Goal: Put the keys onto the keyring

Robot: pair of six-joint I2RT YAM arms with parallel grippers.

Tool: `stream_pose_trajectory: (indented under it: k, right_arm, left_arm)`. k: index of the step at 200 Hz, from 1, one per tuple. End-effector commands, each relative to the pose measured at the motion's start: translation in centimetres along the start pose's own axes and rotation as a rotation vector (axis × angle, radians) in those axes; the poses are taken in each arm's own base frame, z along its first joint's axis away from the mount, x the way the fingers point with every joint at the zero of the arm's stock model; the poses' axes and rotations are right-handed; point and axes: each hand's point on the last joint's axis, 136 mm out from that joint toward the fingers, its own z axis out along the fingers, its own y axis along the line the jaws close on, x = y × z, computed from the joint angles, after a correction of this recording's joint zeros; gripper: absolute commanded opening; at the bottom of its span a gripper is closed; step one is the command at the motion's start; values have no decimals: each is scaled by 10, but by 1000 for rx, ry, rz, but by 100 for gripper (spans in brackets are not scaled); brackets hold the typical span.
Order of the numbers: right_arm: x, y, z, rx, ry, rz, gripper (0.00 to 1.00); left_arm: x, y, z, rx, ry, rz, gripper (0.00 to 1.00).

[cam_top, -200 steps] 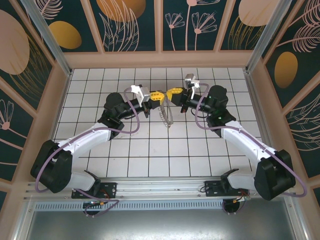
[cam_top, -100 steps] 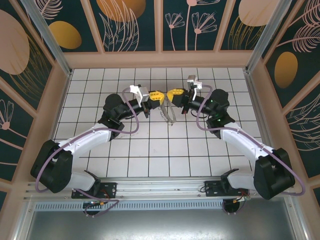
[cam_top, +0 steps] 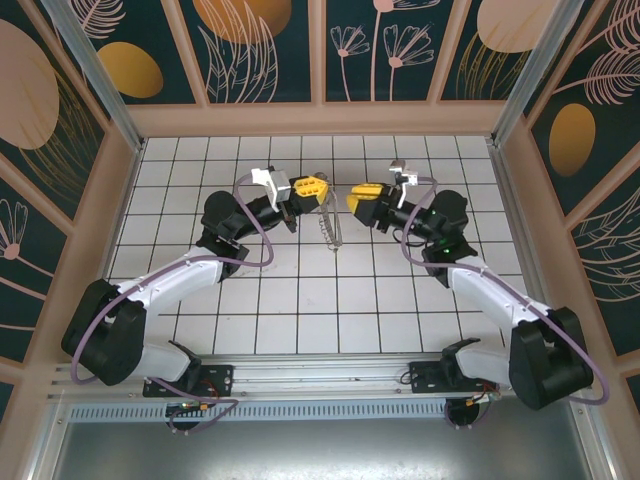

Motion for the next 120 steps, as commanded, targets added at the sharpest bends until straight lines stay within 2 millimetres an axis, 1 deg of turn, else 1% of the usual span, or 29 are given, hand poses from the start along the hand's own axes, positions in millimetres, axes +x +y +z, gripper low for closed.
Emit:
stream_pose_trajectory:
  k: [1, 18, 55, 120]
  right_arm:
    - [-18, 15, -7, -23, -53, -38, 41]
    - [-23, 18, -7, -31, -67, -48, 42]
    - [-33, 20, -4, -51, -91, -62, 50]
    - [-49, 18, 0, -57, -121, -67, 51]
  left_arm:
    - [-17, -6, 1, 21, -67, 27, 0]
    - [-15, -7, 2, 32, -66, 13, 0]
    - [-13, -9, 3, 58, -78, -46, 0]
    - [-6, -8, 10, 91, -40, -141, 0]
